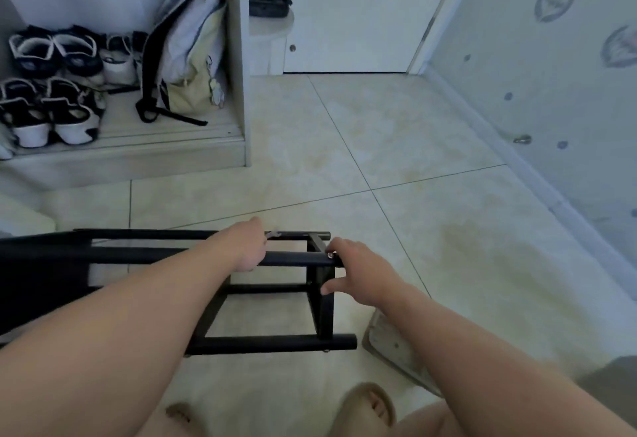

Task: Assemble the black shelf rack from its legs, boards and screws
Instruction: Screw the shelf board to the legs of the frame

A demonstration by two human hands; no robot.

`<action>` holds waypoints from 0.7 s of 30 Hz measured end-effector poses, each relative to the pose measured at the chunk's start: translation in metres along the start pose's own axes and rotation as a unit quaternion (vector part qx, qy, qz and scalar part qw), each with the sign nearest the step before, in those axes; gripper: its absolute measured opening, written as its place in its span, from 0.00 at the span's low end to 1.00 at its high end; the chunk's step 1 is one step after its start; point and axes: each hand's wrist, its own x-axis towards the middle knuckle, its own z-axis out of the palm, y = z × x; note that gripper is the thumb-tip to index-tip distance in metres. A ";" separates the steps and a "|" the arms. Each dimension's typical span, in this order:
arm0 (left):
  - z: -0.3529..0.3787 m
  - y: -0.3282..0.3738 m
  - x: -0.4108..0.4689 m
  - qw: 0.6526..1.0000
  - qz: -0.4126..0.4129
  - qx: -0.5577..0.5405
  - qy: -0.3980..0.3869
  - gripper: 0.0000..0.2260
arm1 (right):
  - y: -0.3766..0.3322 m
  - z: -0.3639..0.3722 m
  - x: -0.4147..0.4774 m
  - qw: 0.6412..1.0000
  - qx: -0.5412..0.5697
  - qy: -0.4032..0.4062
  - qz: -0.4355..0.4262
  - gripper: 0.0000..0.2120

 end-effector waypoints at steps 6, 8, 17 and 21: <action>0.004 -0.004 0.007 0.970 -0.035 -0.196 0.139 0.11 | -0.007 0.014 -0.006 0.989 -0.062 0.133 -0.037 0.23; 0.013 -0.010 0.017 0.980 -0.035 -0.148 0.126 0.07 | -0.004 0.026 -0.001 0.982 -0.094 0.158 -0.043 0.22; 0.037 0.004 0.065 0.998 -0.012 -0.043 0.041 0.11 | 0.031 0.070 0.017 0.971 -0.170 0.160 -0.053 0.27; 0.045 0.009 0.085 0.999 -0.028 -0.026 -0.005 0.13 | 0.046 0.088 0.031 0.973 -0.169 0.149 -0.051 0.26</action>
